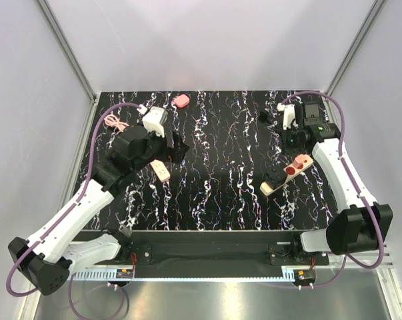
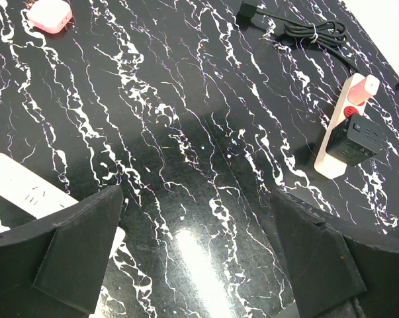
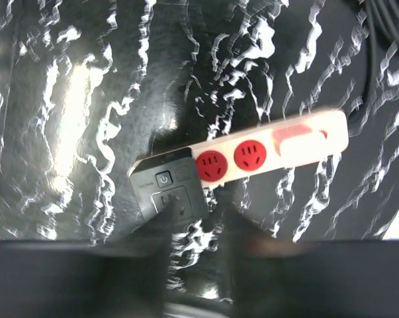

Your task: Insert the plug

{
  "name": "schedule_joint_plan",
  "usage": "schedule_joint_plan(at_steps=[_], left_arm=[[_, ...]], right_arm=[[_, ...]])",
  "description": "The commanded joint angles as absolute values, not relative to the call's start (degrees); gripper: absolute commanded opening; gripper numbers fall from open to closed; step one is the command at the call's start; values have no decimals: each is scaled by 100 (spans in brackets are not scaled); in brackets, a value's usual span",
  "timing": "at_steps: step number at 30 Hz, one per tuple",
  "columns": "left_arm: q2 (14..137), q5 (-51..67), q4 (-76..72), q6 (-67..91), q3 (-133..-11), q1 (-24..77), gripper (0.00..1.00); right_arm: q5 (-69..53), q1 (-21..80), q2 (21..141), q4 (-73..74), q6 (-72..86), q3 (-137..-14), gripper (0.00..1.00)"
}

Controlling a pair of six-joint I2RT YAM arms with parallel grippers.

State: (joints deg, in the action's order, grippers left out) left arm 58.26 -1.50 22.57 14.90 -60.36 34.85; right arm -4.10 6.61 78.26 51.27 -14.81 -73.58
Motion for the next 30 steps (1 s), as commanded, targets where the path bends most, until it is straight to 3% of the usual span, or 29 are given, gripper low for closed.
schedule_joint_plan(at_steps=[1,2,9,16,23,30], left_arm=[[5854,-26,1960,1512,-6047,3454,99],[5862,-26,1951,1520,-6038,3454,99],[5933,158,1942,1556,-6038,3454,99],[5906,44,1942,1521,-6029,3454,99],[5854,-211,1969,1459,-6012,3454,99],[5889,-158,1969,1468,-6038,3445,99]], right_arm=[[402,659,7944,5518,931,-7593,6],[570,650,8032,5711,1358,-7637,0],[474,650,7946,6135,2680,-7445,0],[413,650,8261,6231,2689,-7401,0],[369,650,8472,5801,3067,-6154,0],[387,650,8490,5950,3076,-6467,0]])
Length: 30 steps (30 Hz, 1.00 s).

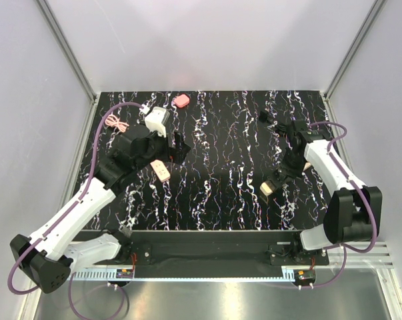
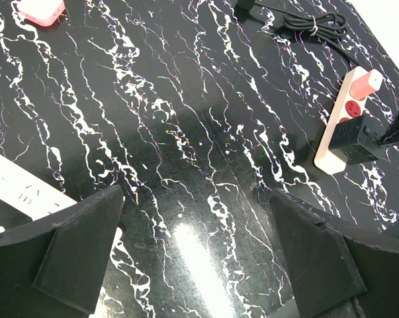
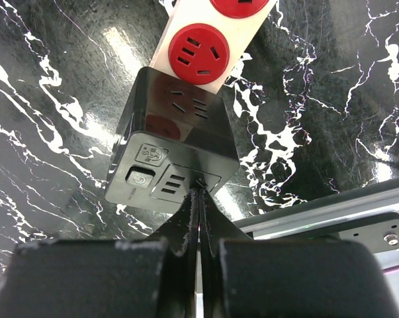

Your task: Insert the plug

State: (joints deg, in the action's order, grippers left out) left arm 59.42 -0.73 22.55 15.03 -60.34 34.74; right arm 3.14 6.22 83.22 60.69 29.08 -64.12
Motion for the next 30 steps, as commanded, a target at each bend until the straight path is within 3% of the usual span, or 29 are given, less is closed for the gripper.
schedule_joint_plan(at_steps=[1,6,17,26,30], left_arm=[[5889,-167,1969,1468,-6029,3445,99],[5889,-220,1960,1450,-6029,3445,99],[5871,-290,1986,1406,-6020,3445,99],[5906,-352,2004,1397,-6029,3437,99],[5915,-413,2030,1389,-6038,3419,99]], right_arm=[[352,659,8447,5959,3059,-6564,0],[299,650,8446,6117,2980,-7040,0],[413,659,9167,5519,2839,-6319,0],[545,650,8728,6214,2725,-7584,0],[519,650,8701,6065,2725,-7393,0]])
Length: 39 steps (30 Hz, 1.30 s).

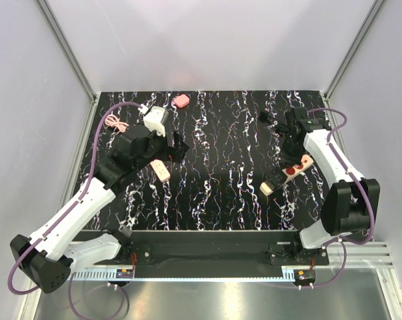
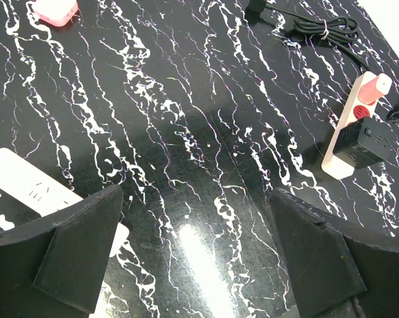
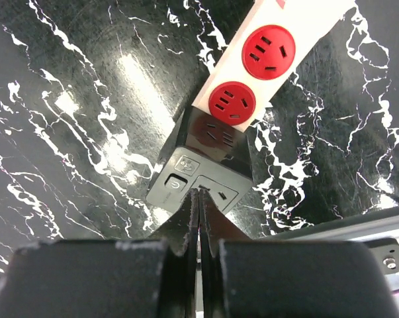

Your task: Insert the plug

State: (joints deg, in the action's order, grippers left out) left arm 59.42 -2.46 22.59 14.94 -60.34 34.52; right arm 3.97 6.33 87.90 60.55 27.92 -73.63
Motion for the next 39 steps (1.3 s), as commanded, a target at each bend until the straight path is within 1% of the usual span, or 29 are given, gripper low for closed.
schedule_joint_plan(at_steps=[1,5,7,13,14,15,17,18,20,21,22,24,25,26,27,29,30,31,32,33,34,35,36,38,39], left_arm=[[5924,-422,2022,1380,-6038,3410,99],[5941,-545,2056,1397,-6029,3401,99],[5941,-659,2057,1467,-6029,3410,99],[5950,-738,2092,1573,-6012,3410,99],[5933,-747,2100,1573,-6012,3401,99],[5933,-825,2101,1582,-6012,3401,99],[5915,-914,2083,1556,-5994,3401,99],[5941,-1027,2066,1521,-5977,3410,99],[6090,-1116,2021,1538,-6011,3358,99],[6187,-1055,2039,1564,-6073,3305,99],[6440,-976,2117,1573,-6265,3235,99],[6783,-740,2389,1669,-6755,2928,99],[7185,-616,2495,1731,-6941,2779,99],[7407,-450,2566,1784,-7117,2412,99],[7635,-48,2610,1932,-7415,2226,99],[8338,306,2523,2082,-7715,1743,99],[8584,421,2427,2214,-8082,1645,99],[9109,431,2400,2267,-8321,1548,98],[9393,465,2391,2320,-8567,1399,95],[9674,492,2399,2425,-9109,1337,92],[10199,544,2391,2487,-9375,1205,91],[10465,615,2399,2540,-9639,1143,91],[11025,667,2391,2584,-10190,1090,91],[11581,668,2364,2610,-10746,958,91],[11845,694,2347,2671,-11271,906,91]], right_arm=[[492,659,8719,5995,2716,-7278,0],[448,650,8877,5626,2707,-6567,0],[562,650,8886,5572,2663,-6478,0],[633,659,8526,5818,2549,-7013,0],[563,659,8447,5862,2514,-7188,2],[493,659,8272,5854,2496,-7259,8],[238,650,8052,5766,2487,-7400,30],[89,659,7772,5687,2444,-7409,48],[-455,659,7255,5311,2347,-7287,63],[-596,668,7077,5169,2338,-7217,95],[-911,668,6901,5020,2320,-7051,100],[-1203,668,6480,4642,2276,-6883,100],[-1404,668,6399,4571,2276,-6777,100],[-1537,677,6329,4440,2329,-6724,100],[-1703,677,6215,4334,2364,-6645,100],[-2222,703,6022,4045,2469,-6382,100],[-2337,712,5968,3982,2505,-6311,100],[-2512,712,5898,3929,2522,-6206,100],[-2557,721,5750,3842,2531,-6162,100],[-2584,712,5670,3806,2557,-6126,100],[-2610,712,5582,3727,2584,-6074,100],[-2628,703,5433,3674,2610,-6038,100],[-2628,712,5371,3630,2636,-6021,99],[-2663,703,5248,3586,2698,-6020,100],[-2707,712,5204,3577,2698,-6047,100]])
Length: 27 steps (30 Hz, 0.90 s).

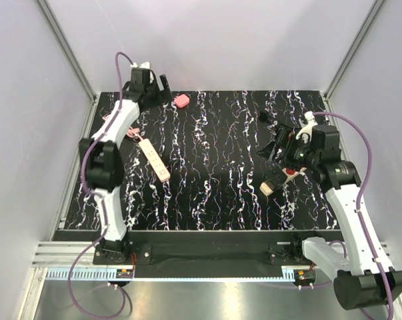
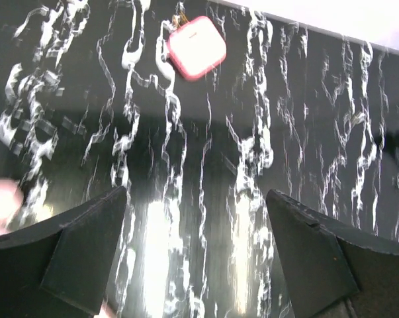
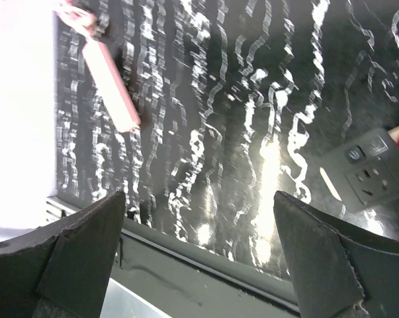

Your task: Insert the plug

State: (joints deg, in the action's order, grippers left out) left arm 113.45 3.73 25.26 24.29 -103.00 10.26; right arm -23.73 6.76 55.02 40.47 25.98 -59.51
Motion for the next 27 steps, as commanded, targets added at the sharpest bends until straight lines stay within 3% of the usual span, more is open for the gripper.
schedule_joint_plan(at_steps=[1,6,14,20,27], left_arm=[[12335,747,2286,2741,-11503,792,90],[13445,1354,750,3541,-11892,545,86],[14448,652,-1579,4901,-11838,554,88],[15572,220,-1398,5212,-13226,721,84],[16074,-316,-1767,5704,-13491,826,79]], right_arm=[[-2759,712,5186,3560,2707,-6090,100],[-2900,712,5080,3533,2742,-6249,100],[-2892,712,5150,3560,2628,-6310,100],[-2927,712,5282,3560,2610,-6311,100],[-2997,712,5467,3559,2602,-6390,100]])
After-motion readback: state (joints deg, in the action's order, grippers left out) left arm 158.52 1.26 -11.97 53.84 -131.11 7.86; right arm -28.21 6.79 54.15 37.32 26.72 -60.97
